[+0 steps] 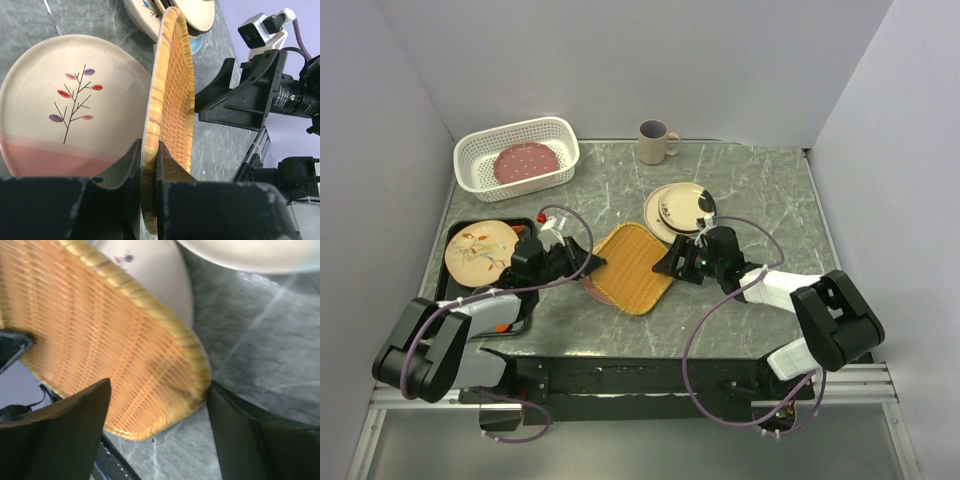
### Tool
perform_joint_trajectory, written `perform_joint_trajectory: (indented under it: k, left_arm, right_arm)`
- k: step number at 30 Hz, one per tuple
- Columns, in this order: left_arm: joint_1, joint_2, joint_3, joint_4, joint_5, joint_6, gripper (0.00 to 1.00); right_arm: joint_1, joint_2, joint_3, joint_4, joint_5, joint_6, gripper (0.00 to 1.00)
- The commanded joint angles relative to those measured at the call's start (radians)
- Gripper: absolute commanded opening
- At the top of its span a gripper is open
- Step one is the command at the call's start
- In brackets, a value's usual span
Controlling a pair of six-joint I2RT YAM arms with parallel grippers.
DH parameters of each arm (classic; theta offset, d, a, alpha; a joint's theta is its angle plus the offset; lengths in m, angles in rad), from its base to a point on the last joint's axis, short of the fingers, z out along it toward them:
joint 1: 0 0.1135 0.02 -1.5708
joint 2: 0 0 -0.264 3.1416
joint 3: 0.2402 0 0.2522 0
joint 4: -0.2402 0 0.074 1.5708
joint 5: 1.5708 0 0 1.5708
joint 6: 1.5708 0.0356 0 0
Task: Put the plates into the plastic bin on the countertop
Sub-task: Pick up the plate at the center of the board, then place the plate in the plastic bin.
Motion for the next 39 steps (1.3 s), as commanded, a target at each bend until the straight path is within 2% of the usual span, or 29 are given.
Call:
perform_joint_trajectory:
  k: [1,4,7,18,24,29,39]
  left_arm:
    - [-0.031,-0.035,0.037,0.003,0.047,0.007,0.01]
    - [-0.031,-0.032,0.038,0.011,0.049,0.001,0.01]
    - [-0.031,-0.02,0.046,0.025,0.061,-0.004,0.01]
    - [-0.031,0.037,0.074,0.102,0.113,-0.047,0.01]
    - [-0.029,0.017,0.083,0.112,0.119,-0.064,0.01]
    - [-0.02,-0.023,0.091,0.099,0.119,-0.093,0.01]
    - [0.066,-0.185,0.083,0.008,0.107,-0.113,0.01]
  right_arm:
    - [0.032,-0.082,0.076,0.088,-0.106,-0.016,0.92]
    - [0.03,-0.105,0.064,0.08,-0.088,-0.022,0.98]
    - [0.03,-0.128,0.047,0.07,-0.074,-0.028,1.0]
    - [0.029,-0.26,-0.015,-0.033,0.043,-0.042,1.0]
    - [0.03,-0.31,-0.019,-0.082,0.087,-0.062,1.0]
    - [0.027,-0.278,0.002,-0.079,0.078,-0.068,1.0]
    - [0.027,-0.192,0.034,-0.029,0.02,-0.071,1.0]
